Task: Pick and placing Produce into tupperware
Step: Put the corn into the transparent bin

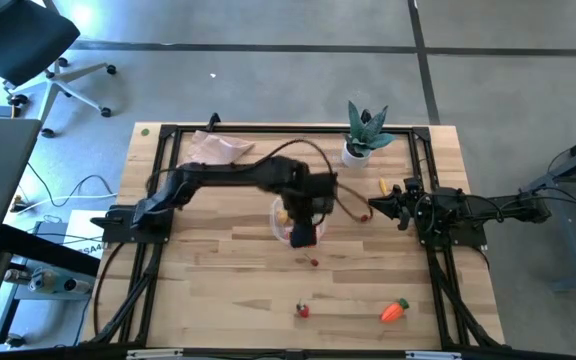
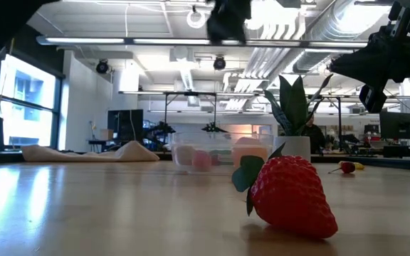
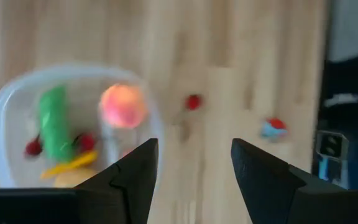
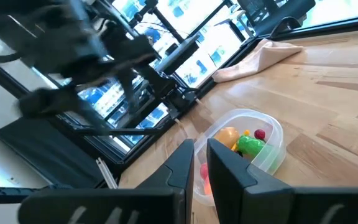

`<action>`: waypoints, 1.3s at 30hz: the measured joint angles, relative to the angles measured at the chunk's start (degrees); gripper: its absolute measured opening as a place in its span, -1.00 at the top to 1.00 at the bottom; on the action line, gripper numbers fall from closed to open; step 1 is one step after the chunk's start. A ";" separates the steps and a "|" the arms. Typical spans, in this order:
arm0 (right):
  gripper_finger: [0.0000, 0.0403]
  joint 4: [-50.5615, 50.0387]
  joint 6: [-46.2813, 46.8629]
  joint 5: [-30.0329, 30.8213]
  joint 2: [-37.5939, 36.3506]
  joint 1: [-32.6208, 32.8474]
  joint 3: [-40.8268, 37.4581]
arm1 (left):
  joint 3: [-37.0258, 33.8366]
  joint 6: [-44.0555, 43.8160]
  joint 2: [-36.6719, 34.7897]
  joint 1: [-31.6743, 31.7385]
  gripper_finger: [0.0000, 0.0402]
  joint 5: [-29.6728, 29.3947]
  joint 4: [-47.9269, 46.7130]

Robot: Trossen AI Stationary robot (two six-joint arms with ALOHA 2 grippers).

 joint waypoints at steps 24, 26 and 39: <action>0.82 -0.02 0.00 -0.02 0.00 0.00 0.00 | -0.33 1.11 3.80 -9.84 0.37 -13.31 -2.19; 0.82 -0.02 0.00 -0.02 0.00 0.00 0.02 | -0.28 1.12 1.84 -9.94 0.43 -14.01 -2.46; 0.82 -0.02 0.00 -0.02 0.02 0.00 0.02 | -2.94 -0.70 -16.78 -7.33 0.69 -27.90 -9.03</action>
